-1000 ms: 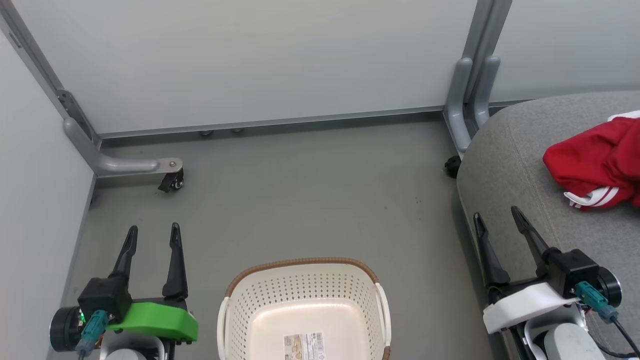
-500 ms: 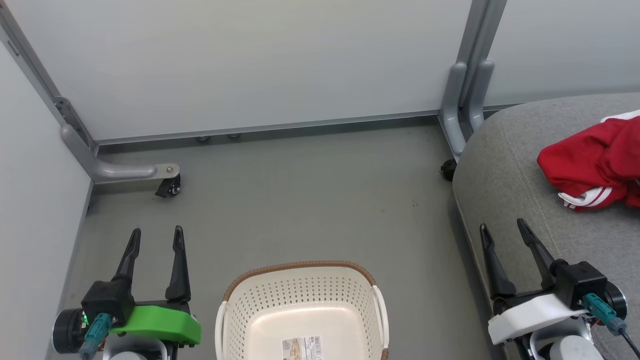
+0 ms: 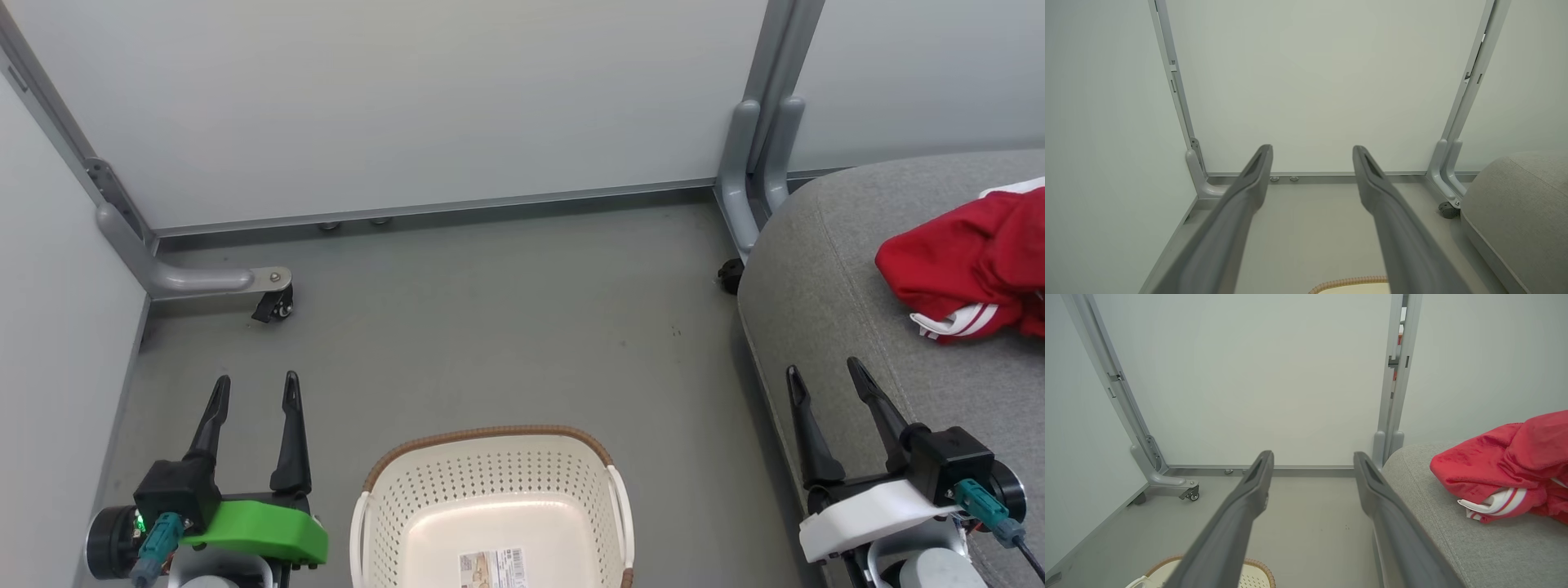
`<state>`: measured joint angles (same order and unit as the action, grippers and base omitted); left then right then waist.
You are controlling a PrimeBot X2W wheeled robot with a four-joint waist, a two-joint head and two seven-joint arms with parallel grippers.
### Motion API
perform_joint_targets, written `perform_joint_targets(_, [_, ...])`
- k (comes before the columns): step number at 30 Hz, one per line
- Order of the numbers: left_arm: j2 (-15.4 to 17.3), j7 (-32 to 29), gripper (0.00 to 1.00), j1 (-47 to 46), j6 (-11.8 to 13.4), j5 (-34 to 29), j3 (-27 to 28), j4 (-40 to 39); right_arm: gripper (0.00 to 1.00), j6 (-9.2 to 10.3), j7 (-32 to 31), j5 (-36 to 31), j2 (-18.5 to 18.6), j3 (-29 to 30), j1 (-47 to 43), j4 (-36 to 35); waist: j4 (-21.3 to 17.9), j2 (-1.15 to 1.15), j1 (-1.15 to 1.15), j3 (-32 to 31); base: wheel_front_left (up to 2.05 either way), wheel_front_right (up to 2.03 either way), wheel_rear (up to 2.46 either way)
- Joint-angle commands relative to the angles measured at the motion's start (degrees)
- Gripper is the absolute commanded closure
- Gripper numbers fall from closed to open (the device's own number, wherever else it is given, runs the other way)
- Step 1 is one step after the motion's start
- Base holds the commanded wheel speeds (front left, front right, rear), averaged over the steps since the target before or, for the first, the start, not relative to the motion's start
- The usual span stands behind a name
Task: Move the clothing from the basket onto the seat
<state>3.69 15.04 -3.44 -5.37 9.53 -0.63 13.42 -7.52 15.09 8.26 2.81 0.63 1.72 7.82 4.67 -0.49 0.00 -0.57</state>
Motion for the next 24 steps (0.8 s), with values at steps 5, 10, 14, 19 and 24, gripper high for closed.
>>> perform_joint_targets(5, [-0.13,0.2,0.0,0.03,-0.62,-0.23,0.17,-0.16,0.0,0.06,0.1,-0.06,0.16,0.19,-0.11,0.22,-0.15,0.49,0.0,-0.03,0.0,0.0,0.0])
perform_joint_targets(10, [-0.45,-0.82,1.0,0.21,-0.54,1.06,0.33,1.97,1.0,-0.01,-0.31,1.16,-0.37,-0.01,-0.34,1.87,-0.2,0.0,0.0,-0.03,0.0,0.0,0.0])
perform_joint_targets(14, [-0.47,-2.33,1.0,-0.28,-0.63,5.56,1.07,2.23,1.0,-0.01,-1.51,5.87,-0.34,0.33,-0.02,2.12,-0.35,0.02,0.0,0.0,0.0,0.0,0.0])
perform_joint_targets(19, [-0.49,-3.54,1.0,-0.33,-0.74,10.94,1.36,1.93,1.0,0.0,-2.91,11.24,-0.3,0.73,0.31,2.35,-0.52,0.04,0.0,0.03,0.0,0.0,0.0])
perform_joint_targets(24, [-0.51,-4.69,1.0,-0.4,-0.84,16.19,1.63,1.64,1.0,0.0,-4.27,16.52,-0.26,1.12,0.65,2.59,-0.7,0.06,0.0,0.06,0.0,0.0,0.0])
